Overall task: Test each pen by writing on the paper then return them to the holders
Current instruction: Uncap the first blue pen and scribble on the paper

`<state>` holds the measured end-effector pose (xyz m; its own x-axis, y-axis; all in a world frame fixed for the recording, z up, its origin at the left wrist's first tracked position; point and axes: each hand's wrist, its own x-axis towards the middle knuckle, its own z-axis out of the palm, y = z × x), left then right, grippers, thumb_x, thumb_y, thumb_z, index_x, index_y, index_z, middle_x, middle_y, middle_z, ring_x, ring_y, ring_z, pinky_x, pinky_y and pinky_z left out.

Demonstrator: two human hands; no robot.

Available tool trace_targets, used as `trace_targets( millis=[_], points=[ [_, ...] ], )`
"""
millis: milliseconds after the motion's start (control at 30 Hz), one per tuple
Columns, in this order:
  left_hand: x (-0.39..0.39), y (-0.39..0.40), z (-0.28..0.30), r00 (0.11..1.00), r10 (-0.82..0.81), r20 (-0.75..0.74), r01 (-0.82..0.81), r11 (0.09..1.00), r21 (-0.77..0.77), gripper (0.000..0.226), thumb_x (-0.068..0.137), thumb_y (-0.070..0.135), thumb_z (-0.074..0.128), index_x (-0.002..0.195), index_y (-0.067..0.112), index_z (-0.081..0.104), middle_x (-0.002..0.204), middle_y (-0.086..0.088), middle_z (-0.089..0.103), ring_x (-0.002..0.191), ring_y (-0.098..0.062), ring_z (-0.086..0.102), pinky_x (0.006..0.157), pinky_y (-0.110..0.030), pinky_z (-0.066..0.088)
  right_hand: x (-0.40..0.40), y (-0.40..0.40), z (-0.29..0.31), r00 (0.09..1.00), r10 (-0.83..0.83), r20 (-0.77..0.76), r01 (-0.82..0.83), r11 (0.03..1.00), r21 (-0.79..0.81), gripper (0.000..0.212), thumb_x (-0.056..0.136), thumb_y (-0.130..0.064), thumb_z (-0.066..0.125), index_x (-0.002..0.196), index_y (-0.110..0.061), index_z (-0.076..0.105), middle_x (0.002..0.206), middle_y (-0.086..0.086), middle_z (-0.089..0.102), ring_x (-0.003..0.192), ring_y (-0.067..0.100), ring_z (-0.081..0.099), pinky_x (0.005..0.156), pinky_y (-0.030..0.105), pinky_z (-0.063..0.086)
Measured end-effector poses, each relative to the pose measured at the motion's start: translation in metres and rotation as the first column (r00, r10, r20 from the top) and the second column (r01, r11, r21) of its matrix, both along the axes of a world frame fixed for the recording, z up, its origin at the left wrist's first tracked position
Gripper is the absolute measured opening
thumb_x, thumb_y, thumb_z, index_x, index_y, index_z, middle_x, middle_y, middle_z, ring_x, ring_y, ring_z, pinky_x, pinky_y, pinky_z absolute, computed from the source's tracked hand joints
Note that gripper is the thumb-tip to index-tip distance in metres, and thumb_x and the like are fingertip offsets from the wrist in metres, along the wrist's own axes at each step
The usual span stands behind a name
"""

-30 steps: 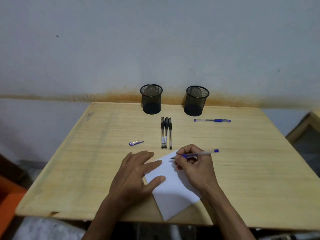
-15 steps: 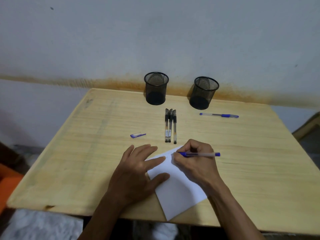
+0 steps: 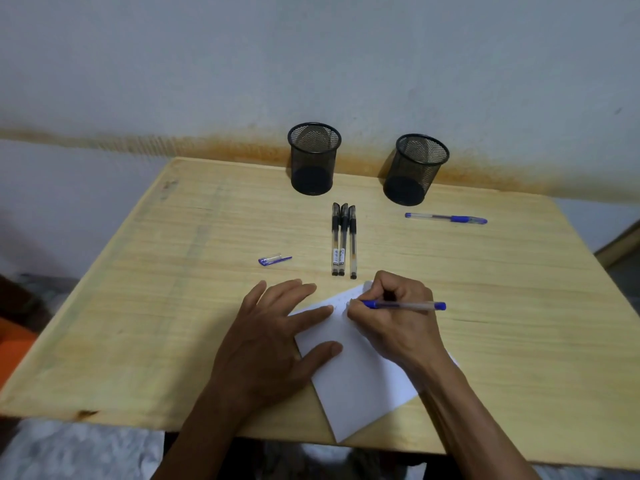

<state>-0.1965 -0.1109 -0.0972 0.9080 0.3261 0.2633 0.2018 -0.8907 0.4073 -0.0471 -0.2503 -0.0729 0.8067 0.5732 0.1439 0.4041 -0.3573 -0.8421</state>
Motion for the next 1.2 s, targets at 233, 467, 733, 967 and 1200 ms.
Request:
trace_targets(
  millis=[233, 467, 733, 967, 1200],
  points=[
    [-0.0004, -0.0008, -0.0002, 1.000, 0.002, -0.005, -0.002, 1.000, -0.003, 0.049, 0.083, 0.070, 0.053, 0.120, 0.041, 0.066, 0.140, 0.007, 0.057, 0.133, -0.016, 0.048, 0.113, -0.051, 0.032, -0.0012, 0.0002, 0.0006, 0.997, -0.022, -0.067, 0.023, 1.000, 0.015, 0.022, 0.065, -0.005, 0.076, 0.055, -0.006, 0.055, 0.052, 0.000, 0.056, 0.051, 0.005, 0.046, 0.047, 0.018, 0.035],
    [-0.0001, -0.0015, 0.0017, 1.000, 0.005, 0.000, -0.005, 1.000, -0.008, 0.049, 0.083, 0.070, 0.053, 0.120, 0.040, 0.067, 0.139, 0.006, 0.057, 0.133, -0.016, 0.048, 0.113, -0.051, 0.032, -0.0016, -0.0003, 0.0036, 0.999, -0.012, -0.047, 0.012, 1.000, -0.001, 0.022, 0.065, -0.004, 0.076, 0.057, -0.005, 0.055, 0.053, 0.002, 0.057, 0.051, 0.005, 0.046, 0.047, 0.017, 0.034],
    [0.0004, -0.0009, 0.0008, 1.000, 0.004, -0.005, -0.004, 1.000, -0.011, 0.049, 0.083, 0.070, 0.054, 0.119, 0.040, 0.067, 0.139, 0.007, 0.058, 0.133, -0.016, 0.049, 0.112, -0.051, 0.033, -0.0024, -0.0001, 0.0047, 0.998, -0.015, -0.068, 0.016, 1.000, 0.016, 0.020, 0.065, -0.002, 0.075, 0.058, -0.003, 0.056, 0.052, 0.001, 0.057, 0.049, 0.004, 0.046, 0.044, 0.017, 0.035],
    [0.0005, -0.0011, 0.0016, 1.000, 0.007, -0.007, -0.007, 1.000, -0.016, 0.049, 0.082, 0.069, 0.055, 0.120, 0.041, 0.066, 0.139, 0.007, 0.057, 0.133, -0.015, 0.048, 0.113, -0.051, 0.031, -0.0030, -0.0016, 0.0043, 0.999, -0.017, -0.046, 0.017, 1.000, 0.001, 0.020, 0.064, -0.001, 0.073, 0.058, -0.002, 0.054, 0.051, 0.003, 0.052, 0.049, 0.005, 0.044, 0.043, 0.017, 0.033],
    [0.0003, -0.0012, 0.0016, 1.000, 0.009, 0.002, -0.009, 1.000, -0.015, 0.049, 0.082, 0.070, 0.054, 0.120, 0.040, 0.067, 0.139, 0.007, 0.057, 0.133, -0.015, 0.048, 0.113, -0.050, 0.032, -0.0021, -0.0015, 0.0030, 0.998, -0.025, -0.063, 0.026, 0.999, 0.019, 0.018, 0.065, -0.001, 0.073, 0.057, -0.003, 0.056, 0.051, -0.002, 0.055, 0.048, 0.003, 0.045, 0.044, 0.016, 0.034]
  ],
)
